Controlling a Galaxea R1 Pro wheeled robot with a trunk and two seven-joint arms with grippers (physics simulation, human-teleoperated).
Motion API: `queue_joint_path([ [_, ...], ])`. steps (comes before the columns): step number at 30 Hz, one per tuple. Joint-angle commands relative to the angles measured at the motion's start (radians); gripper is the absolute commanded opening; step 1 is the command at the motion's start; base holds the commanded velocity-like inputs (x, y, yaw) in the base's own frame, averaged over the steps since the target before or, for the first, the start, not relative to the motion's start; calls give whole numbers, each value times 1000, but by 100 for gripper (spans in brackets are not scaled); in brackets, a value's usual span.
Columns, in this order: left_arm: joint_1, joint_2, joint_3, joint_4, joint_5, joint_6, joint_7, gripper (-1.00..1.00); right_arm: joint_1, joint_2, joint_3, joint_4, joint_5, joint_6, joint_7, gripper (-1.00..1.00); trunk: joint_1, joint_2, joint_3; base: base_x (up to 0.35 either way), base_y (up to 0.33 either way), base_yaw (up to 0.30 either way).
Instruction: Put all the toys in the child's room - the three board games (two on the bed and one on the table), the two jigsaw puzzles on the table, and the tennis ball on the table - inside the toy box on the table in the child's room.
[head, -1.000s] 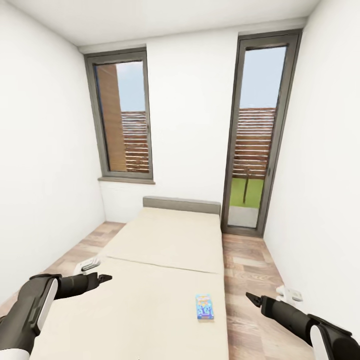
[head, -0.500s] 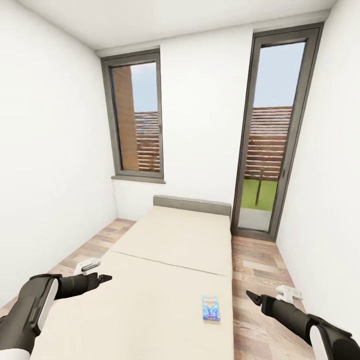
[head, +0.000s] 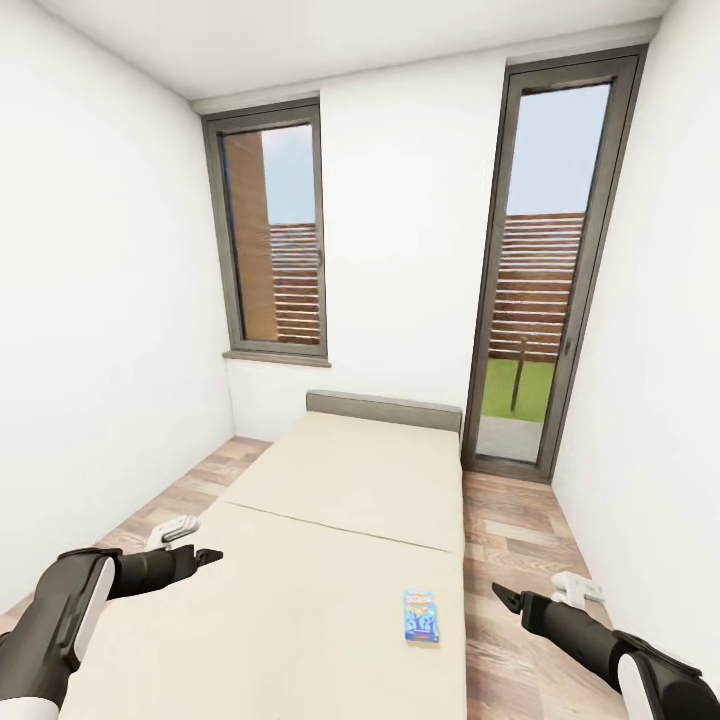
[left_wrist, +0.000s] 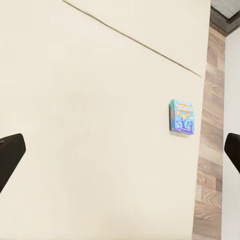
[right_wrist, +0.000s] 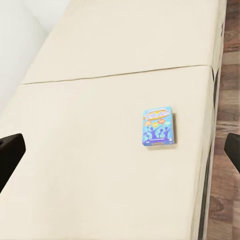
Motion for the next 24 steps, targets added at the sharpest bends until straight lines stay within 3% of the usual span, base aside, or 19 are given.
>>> queue_joint_path([
  [1,0,0,2,0,0,6,-3,100,-1,1,-2,0,-10,8,-2,100,0,-1,0,0,0,0],
  [7,0,0,2,0,0,6,-3,100,-1,1,-1,-1,-9,8,-2,100,0,-1,0,0,-22,81],
  [19,0,0,6,-1,5,9,-5,100,-1,1,-1,-2,-8,9,-7,100,0,-1,0,0,-20,270],
  [24,0,-1,7,-1,6,10,-5,100,-1,1,-1,-2,-10,9,-46,100,0,-1,0,0,-1,291],
])
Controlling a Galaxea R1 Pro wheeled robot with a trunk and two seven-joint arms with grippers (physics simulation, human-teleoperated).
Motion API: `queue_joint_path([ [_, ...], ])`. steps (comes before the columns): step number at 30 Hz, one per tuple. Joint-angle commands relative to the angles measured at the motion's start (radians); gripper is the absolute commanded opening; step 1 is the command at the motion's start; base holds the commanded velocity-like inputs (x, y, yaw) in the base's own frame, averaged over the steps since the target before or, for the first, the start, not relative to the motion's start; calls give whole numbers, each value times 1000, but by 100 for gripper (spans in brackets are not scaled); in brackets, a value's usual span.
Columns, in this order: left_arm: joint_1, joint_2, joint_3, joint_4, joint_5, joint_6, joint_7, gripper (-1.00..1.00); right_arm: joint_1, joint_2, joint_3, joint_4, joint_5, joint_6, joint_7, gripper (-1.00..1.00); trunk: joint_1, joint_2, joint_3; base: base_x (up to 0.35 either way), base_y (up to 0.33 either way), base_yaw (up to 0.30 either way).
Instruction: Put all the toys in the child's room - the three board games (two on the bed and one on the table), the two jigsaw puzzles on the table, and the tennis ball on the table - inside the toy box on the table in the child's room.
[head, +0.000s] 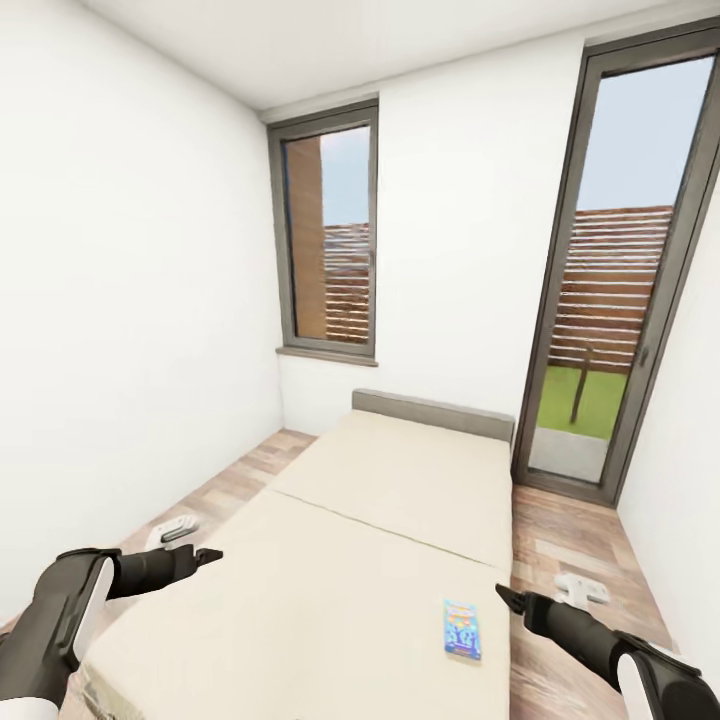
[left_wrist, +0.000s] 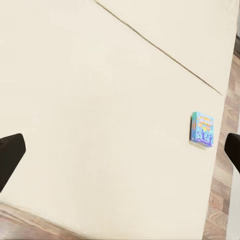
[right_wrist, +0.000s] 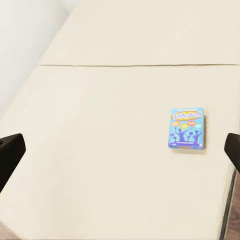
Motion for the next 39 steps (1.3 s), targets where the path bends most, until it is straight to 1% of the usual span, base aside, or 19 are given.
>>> queue_joint_path([
  [1,-1,0,2,0,0,7,-3,100,0,1,-2,-1,-10,8,-10,100,0,-1,0,0,0,291],
  [2,-1,-1,2,0,1,8,-3,100,0,1,-2,-1,-11,8,-28,100,0,-1,0,0,0,292],
  [4,-1,-1,2,0,0,10,-3,100,0,1,2,-1,-12,9,-41,100,0,-1,0,0,0,292],
  [5,-1,-1,2,1,0,12,-3,100,0,1,11,-1,-12,9,-50,100,0,-1,0,-6,0,292],
  [9,-1,-1,2,1,0,14,-3,100,0,1,38,0,-12,8,-61,100,0,-1,0,-82,0,292],
  [14,-1,-1,1,1,0,15,-3,100,0,1,51,1,-12,8,-65,100,0,-1,0,-208,0,267],
  [20,-1,-1,1,1,0,17,-2,100,0,1,54,1,-14,8,-66,100,0,-1,0,-72,0,70],
  [23,-1,-1,1,1,-1,18,-2,100,0,1,54,1,-14,8,-67,100,0,-1,-2,-209,0,12],
  [31,-1,-2,1,1,-2,20,-2,100,0,1,56,1,-12,9,-67,100,0,-1,-13,-63,0,29],
  [39,-1,-4,-1,1,-3,20,-2,100,0,1,56,1,-12,9,-67,100,0,-1,-25,-6,0,135],
])
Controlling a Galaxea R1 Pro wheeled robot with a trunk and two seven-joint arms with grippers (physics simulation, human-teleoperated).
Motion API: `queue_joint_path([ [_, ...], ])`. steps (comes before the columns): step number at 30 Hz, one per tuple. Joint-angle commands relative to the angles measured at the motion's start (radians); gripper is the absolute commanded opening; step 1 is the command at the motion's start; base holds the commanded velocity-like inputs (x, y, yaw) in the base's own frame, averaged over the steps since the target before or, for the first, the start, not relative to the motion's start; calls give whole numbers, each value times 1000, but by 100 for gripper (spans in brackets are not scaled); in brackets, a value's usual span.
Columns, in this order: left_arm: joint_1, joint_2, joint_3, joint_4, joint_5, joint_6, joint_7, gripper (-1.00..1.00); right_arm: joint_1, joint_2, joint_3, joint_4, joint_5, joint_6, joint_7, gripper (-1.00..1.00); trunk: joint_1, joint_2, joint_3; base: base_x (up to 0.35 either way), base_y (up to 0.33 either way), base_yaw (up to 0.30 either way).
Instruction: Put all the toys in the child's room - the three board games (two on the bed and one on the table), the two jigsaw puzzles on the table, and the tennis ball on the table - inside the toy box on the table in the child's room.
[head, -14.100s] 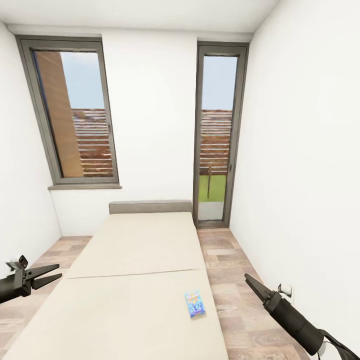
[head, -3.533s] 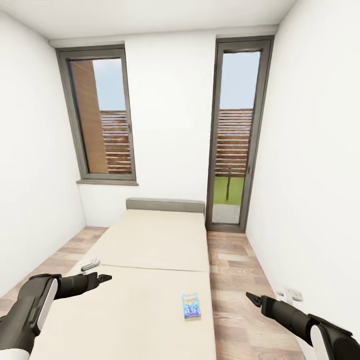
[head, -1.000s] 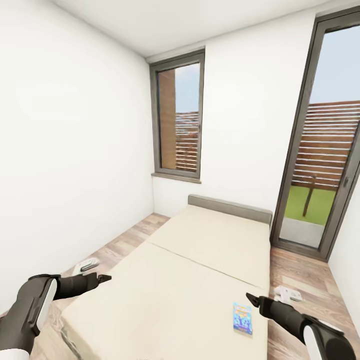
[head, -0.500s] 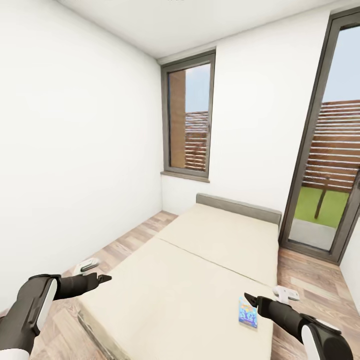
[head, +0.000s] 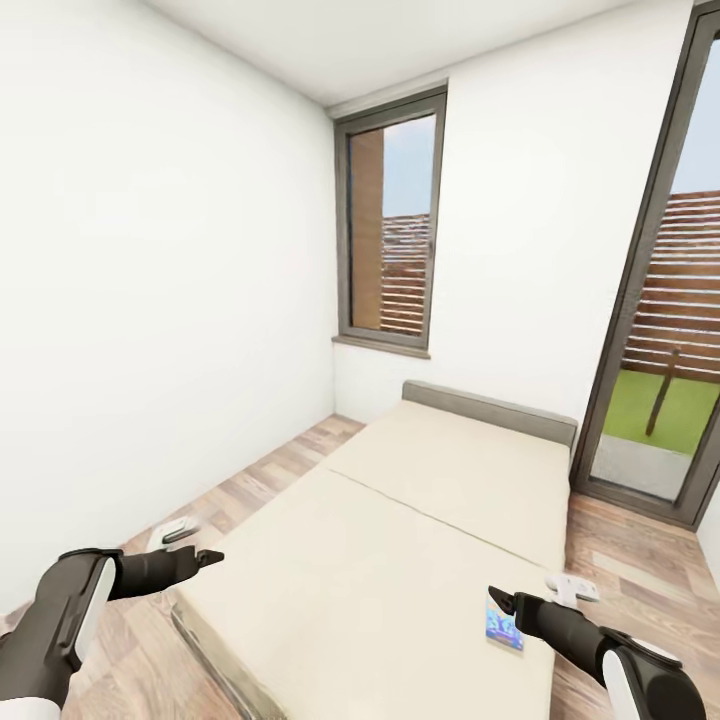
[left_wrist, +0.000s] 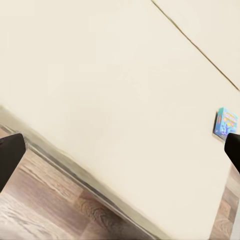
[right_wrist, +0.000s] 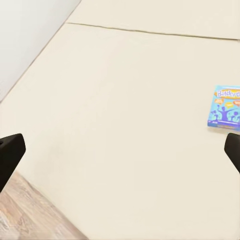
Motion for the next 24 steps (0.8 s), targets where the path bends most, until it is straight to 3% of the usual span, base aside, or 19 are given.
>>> queue_joint_path([
  [1,-1,-1,1,0,0,6,-3,100,0,1,-2,-1,-9,7,0,100,0,-1,-2,-1,0,166],
  [24,-1,-3,-2,0,-3,7,-2,100,0,1,2,-1,-10,7,-15,100,0,-1,-32,-119,0,192],
])
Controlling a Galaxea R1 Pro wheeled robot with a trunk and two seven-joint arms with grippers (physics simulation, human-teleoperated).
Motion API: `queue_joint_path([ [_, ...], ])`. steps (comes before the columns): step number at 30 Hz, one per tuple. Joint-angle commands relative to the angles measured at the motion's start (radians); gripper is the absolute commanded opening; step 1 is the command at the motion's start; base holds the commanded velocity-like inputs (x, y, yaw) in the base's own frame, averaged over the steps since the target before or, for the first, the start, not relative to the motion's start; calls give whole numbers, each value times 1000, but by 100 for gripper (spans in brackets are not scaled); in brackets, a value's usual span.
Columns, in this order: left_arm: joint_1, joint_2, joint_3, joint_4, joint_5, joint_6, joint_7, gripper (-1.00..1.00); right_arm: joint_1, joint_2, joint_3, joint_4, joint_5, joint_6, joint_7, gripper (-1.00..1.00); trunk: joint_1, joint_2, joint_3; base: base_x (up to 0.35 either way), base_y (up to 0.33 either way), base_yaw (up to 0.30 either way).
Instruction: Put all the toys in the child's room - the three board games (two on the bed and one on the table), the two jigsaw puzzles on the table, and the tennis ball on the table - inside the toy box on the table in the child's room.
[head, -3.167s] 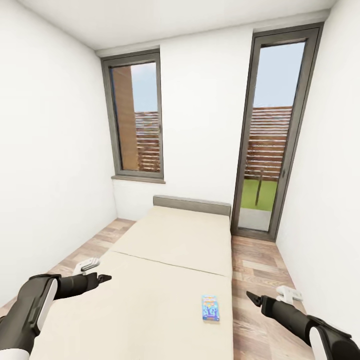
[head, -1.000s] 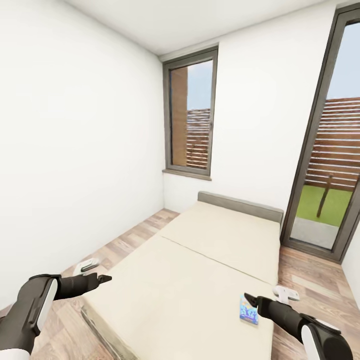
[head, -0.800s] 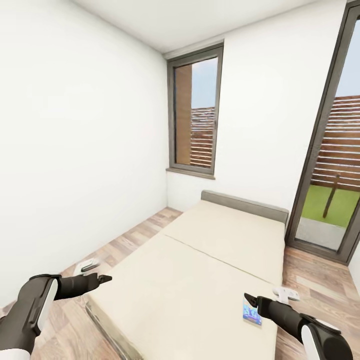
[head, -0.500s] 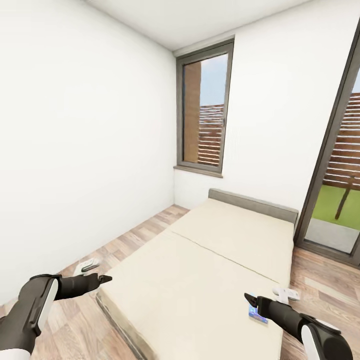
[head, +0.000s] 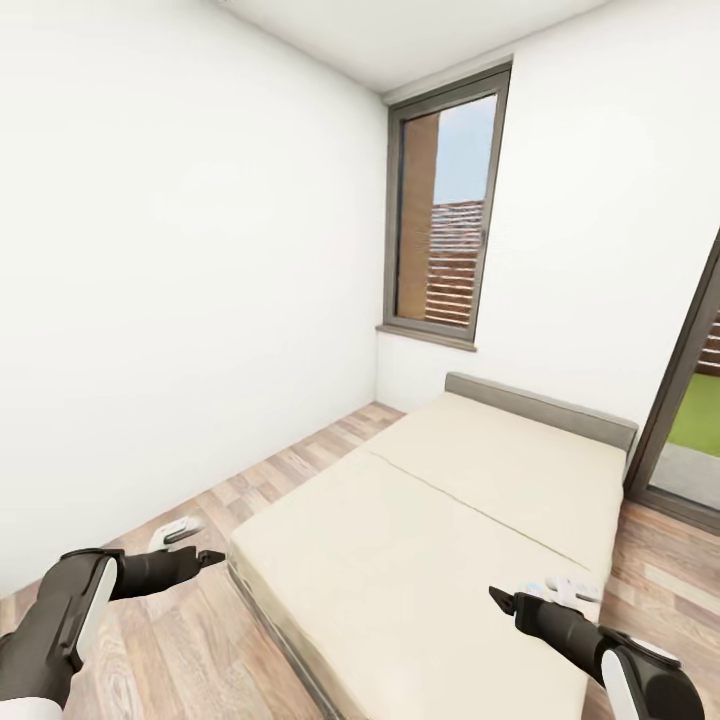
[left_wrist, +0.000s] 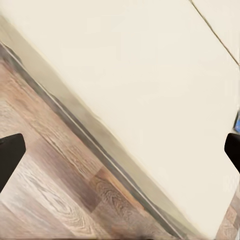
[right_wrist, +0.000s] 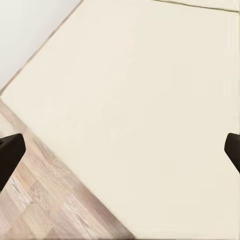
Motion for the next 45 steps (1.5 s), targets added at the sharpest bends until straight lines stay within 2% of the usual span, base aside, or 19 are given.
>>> queue_joint_path([
  [1,-1,0,1,0,0,6,-3,100,0,1,-2,-1,-8,7,0,100,0,-1,-2,-54,0,202],
  [19,-1,-2,0,0,0,6,0,100,0,1,-1,-1,-7,7,-1,100,0,-1,-24,-54,0,204],
  [34,-1,-3,-1,0,0,6,0,100,0,1,-1,-1,-7,7,-1,100,0,-1,-42,-212,-80,209],
  [45,-1,-3,-1,0,1,6,1,100,0,1,-1,-1,-7,7,-1,100,0,-1,-55,-39,-23,214],
])
